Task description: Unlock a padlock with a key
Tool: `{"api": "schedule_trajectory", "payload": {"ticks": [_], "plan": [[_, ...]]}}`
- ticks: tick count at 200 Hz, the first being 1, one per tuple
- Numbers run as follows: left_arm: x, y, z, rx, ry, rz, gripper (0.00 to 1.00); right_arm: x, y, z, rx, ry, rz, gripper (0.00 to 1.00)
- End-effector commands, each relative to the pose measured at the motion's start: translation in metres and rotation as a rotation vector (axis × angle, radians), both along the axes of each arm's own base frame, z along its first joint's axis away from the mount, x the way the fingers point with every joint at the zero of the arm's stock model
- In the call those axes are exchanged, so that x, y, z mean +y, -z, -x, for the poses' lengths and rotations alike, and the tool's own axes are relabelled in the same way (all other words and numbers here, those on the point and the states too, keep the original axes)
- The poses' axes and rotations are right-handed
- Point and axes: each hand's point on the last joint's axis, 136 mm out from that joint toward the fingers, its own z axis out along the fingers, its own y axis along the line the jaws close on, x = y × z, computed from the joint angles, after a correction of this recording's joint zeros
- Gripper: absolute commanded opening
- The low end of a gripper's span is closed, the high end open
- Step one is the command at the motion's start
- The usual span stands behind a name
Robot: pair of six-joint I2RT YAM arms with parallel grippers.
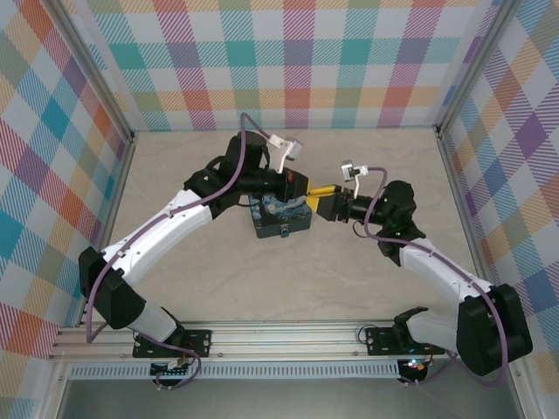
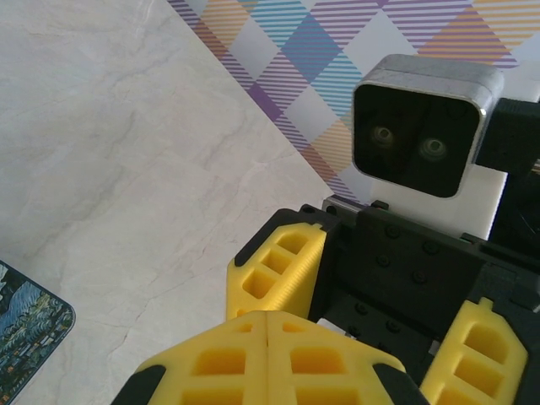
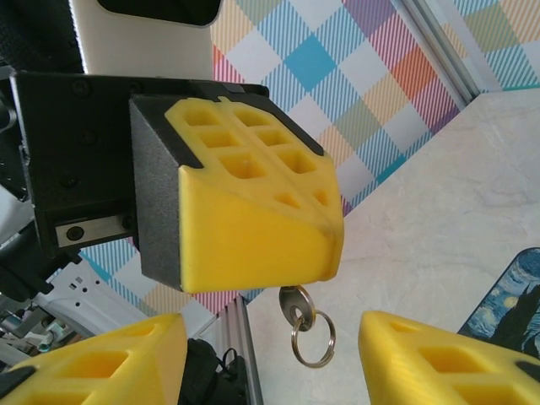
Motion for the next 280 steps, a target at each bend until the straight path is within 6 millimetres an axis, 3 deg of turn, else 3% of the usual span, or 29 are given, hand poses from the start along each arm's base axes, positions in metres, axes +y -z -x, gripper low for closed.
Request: {"api": "schedule_trajectory", "payload": {"ticks": [1,66,217,259,280], "plan": [[-0.006,-0.023,0.005,-0.057,0.032,0.046,0.0,0.004,-0.018,0.003,-0.076,-0.025,-0.018,0.49],[-0.007,-0.023,0.004,-0.056,0.035,0.041,0.0,0.004,-0.017,-0.002,-0.063,-0.004,-0.02,0.27],[-0.008,-0.016,0.007,-0.051,0.053,0.03,0.0,0.005,-0.022,-0.005,-0.051,0.012,-0.028,0.15],[-0.007,-0.014,0.007,-0.056,0.058,0.022,0.0,0.004,-0.02,-0.006,-0.027,0.024,-0.009,0.07],[-0.004,-0.016,0.005,-0.073,0.038,0.009,0.15,0.002,-0.009,-0.007,-0.008,0.045,0.033,0.05]]}}
